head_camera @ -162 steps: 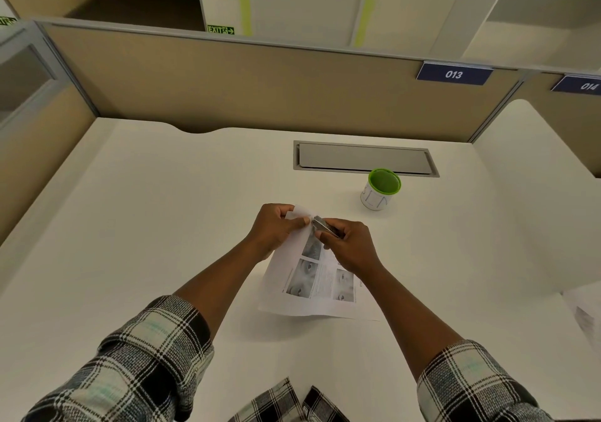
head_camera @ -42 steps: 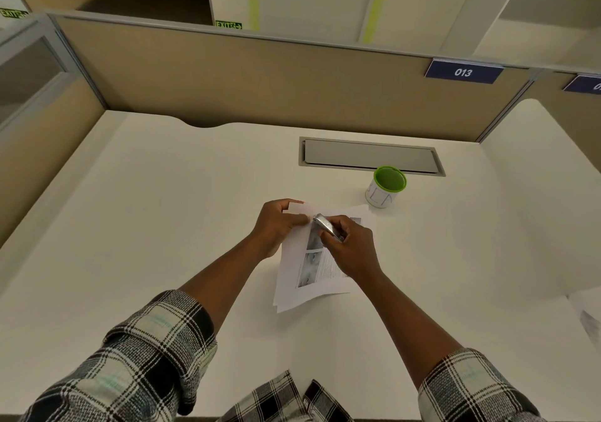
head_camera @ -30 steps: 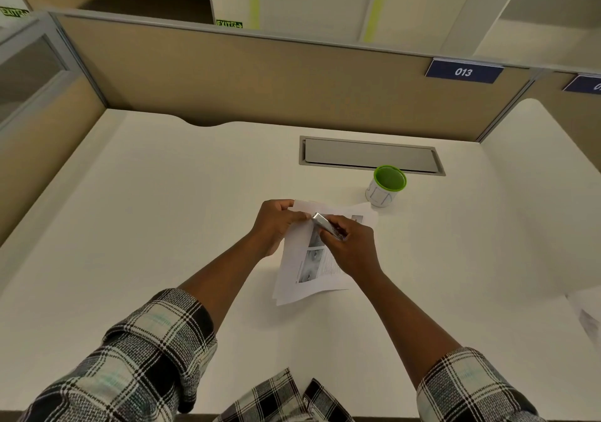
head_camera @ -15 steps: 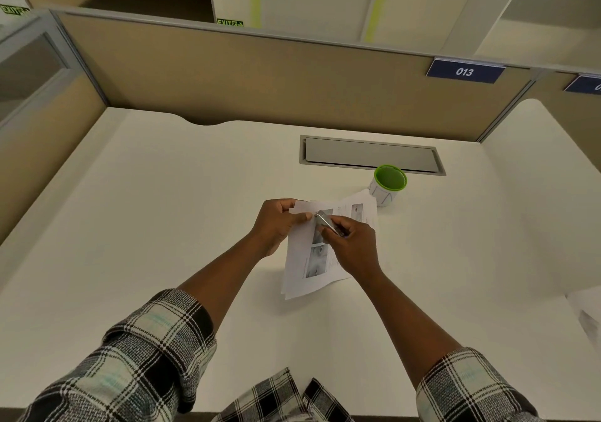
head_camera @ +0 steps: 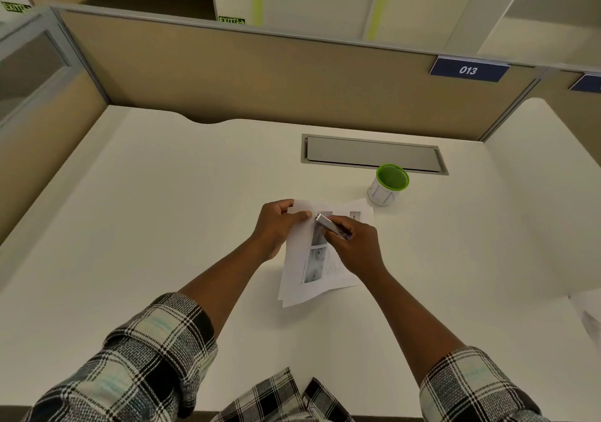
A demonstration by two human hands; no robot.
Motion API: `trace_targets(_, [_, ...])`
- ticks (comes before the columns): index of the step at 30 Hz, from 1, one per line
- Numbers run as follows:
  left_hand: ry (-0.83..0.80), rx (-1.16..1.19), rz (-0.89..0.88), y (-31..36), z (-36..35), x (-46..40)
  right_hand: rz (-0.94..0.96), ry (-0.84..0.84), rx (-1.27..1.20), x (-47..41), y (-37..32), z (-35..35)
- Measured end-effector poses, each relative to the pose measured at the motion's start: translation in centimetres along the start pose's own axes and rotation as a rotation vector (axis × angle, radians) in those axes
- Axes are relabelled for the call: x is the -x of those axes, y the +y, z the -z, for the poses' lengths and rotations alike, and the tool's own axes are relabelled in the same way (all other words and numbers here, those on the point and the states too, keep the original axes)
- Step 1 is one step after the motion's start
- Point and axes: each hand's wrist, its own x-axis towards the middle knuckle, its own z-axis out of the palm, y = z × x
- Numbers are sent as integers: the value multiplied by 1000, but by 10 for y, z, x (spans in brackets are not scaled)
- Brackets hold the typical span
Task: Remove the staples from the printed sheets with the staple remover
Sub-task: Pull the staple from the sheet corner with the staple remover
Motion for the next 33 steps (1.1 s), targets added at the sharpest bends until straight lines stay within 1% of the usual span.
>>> trace_targets(6, [-40,31,34,4,1,-1,24,22,-18,-1,-3,-2])
trace_targets(13, [-91,-3,75,9,7,-4,6,56,-11,-2,-4,-8])
trace_targets(17, [-71,-68,63,9,9,-5,12,66,-21,-1,-6,-8])
trace_targets(33, [-70,-207,-3,9,10,-6,102,60,164,-3,-3,-10])
